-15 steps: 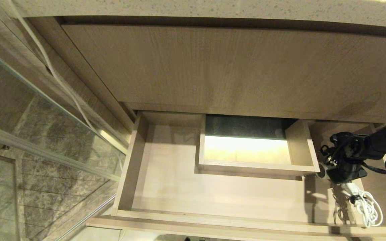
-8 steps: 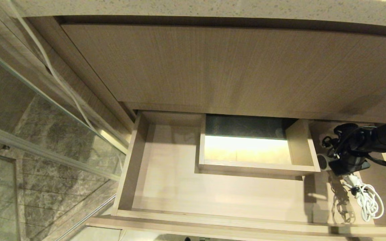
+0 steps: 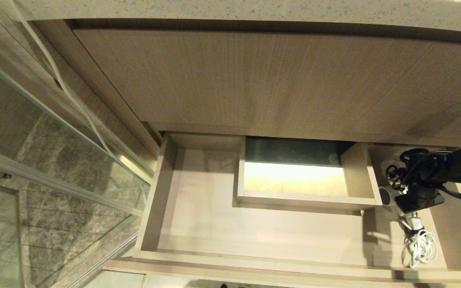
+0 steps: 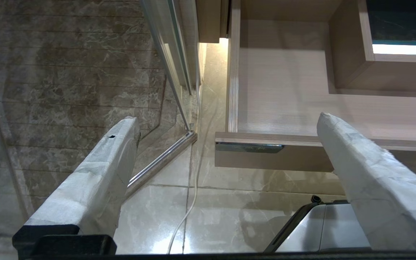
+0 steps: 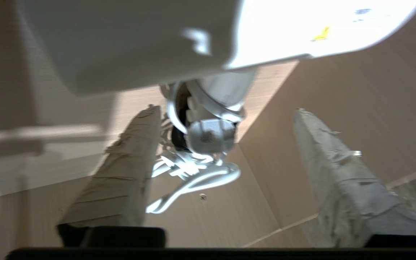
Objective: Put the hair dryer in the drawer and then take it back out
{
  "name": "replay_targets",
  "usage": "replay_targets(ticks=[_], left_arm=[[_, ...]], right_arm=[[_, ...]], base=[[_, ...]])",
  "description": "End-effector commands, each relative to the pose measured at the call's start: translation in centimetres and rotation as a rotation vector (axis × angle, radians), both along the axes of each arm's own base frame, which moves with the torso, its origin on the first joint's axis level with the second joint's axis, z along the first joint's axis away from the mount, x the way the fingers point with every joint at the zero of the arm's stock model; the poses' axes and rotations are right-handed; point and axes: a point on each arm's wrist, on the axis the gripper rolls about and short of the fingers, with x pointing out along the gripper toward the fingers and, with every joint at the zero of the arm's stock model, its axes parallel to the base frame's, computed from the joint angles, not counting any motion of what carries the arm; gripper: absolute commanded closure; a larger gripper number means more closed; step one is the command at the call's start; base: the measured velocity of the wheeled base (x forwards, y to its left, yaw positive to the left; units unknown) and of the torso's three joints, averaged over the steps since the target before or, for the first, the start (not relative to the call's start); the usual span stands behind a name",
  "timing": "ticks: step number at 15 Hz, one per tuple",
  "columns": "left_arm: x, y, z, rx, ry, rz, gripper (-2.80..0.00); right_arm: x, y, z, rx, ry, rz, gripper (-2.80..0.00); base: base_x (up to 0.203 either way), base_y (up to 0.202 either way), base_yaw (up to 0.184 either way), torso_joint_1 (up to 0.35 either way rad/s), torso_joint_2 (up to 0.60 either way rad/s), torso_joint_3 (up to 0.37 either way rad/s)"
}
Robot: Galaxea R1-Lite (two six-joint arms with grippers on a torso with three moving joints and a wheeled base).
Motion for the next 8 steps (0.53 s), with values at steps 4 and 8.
replay_targets(ticks=[4,8], left_arm=[[0.0,0.0,0.0,0.000,0.001,0.000,-2.80],[0.0,0.0,0.0,0.000,0.001,0.000,-2.80]], right_arm=[[-1.3,0.8,5.9,-0.036,-0.102,0.020,-2.80],[-5.6,2.7,13.3,-0.044,-0.205,0.109,0.00]], base=[[0.000,0.000,0.000,0.000,0.00,0.000],[0.000,0.000,0.000,0.000,0.00,0.000]])
